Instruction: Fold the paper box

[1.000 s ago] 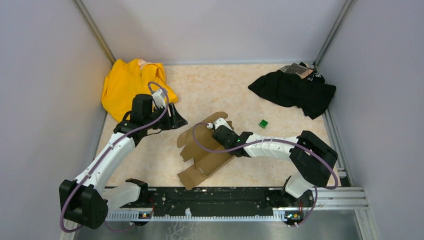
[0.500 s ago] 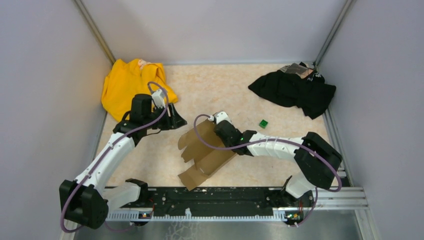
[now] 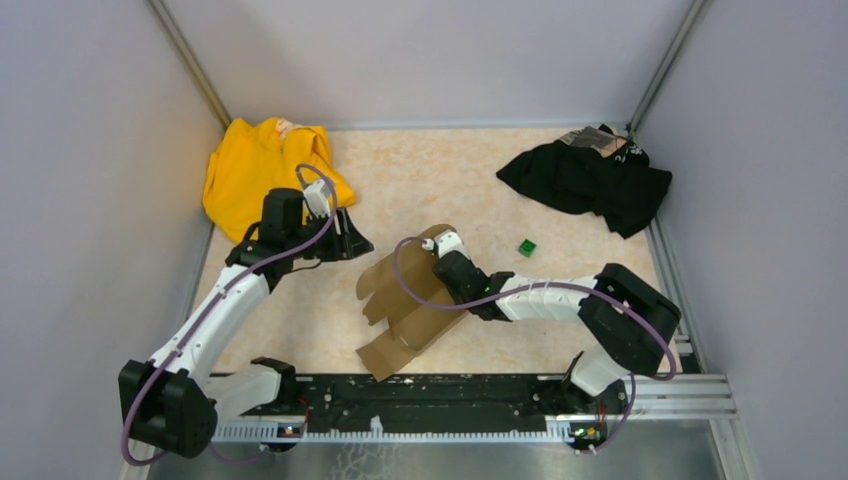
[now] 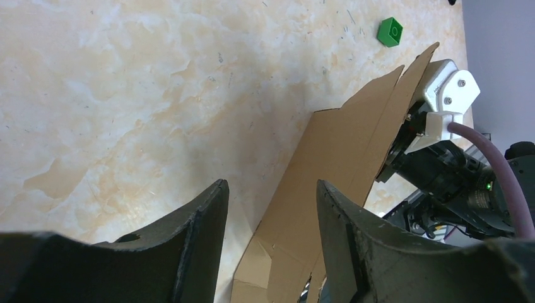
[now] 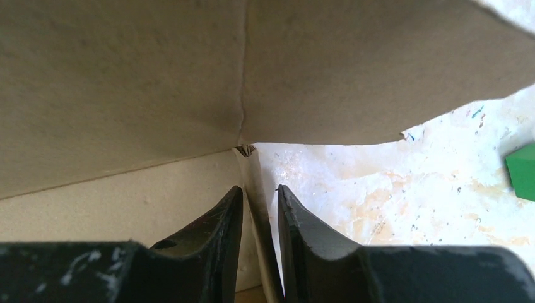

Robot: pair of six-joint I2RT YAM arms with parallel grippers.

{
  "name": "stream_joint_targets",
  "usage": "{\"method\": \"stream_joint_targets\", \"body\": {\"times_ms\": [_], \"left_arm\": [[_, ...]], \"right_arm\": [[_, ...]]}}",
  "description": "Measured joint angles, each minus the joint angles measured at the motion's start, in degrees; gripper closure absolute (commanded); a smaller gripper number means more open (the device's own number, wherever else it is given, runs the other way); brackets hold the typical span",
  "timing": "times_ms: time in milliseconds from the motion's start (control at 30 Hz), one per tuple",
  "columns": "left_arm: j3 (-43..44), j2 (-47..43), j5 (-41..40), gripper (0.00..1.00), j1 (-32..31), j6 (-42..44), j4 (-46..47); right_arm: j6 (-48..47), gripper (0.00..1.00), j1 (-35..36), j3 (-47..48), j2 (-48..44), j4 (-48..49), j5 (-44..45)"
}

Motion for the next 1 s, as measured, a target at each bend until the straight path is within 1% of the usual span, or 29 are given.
{"method": "stream_joint_targets", "body": {"times_ms": [367,400,533,600,733,767,800,867,1000], "left_arm": [[0.0,0.0,1.4,0.41,0.0,0.1,0.0],[0.0,0.0,1.4,0.41,0.0,0.2,-0.1],[0.0,0.0,1.4,0.41,0.0,0.4,-0.2],[0.0,0.0,1.5,0.41,0.0,0.5,-0.4],[0.0,-0.2,1.7,0.41,0.0,0.5,-0.5],[0.0,-0.2,1.7,0.41,0.0,0.5,-0.5],[0.0,-0.3,1.8,0.41,0.0,0.5,-0.6],[0.0,-0.5,1.9,0.41,0.0,0.5,-0.7],[0.0,-0.8,2.0,0.41,0.0,0.5,-0.7]], "right_arm": [[0.8,0.74,0.0,-1.7,0.0,5.7,1.0],[0.9,0.75,0.0,-1.8,0.0,6.1,1.1],[0.8,0.86,0.0,-1.9,0.1,7.5,1.3],[0.9,0.89,0.0,-1.9,0.2,7.6,1.3],[1.2,0.90,0.0,-1.9,0.6,8.1,1.6],[1.2,0.89,0.0,-1.9,0.6,8.1,1.6],[1.2,0.86,0.0,-1.9,0.6,8.2,1.6],[1.2,0.78,0.0,-1.9,0.6,8.1,1.6],[1.0,0.70,0.0,-1.4,0.6,5.0,1.5]]}}
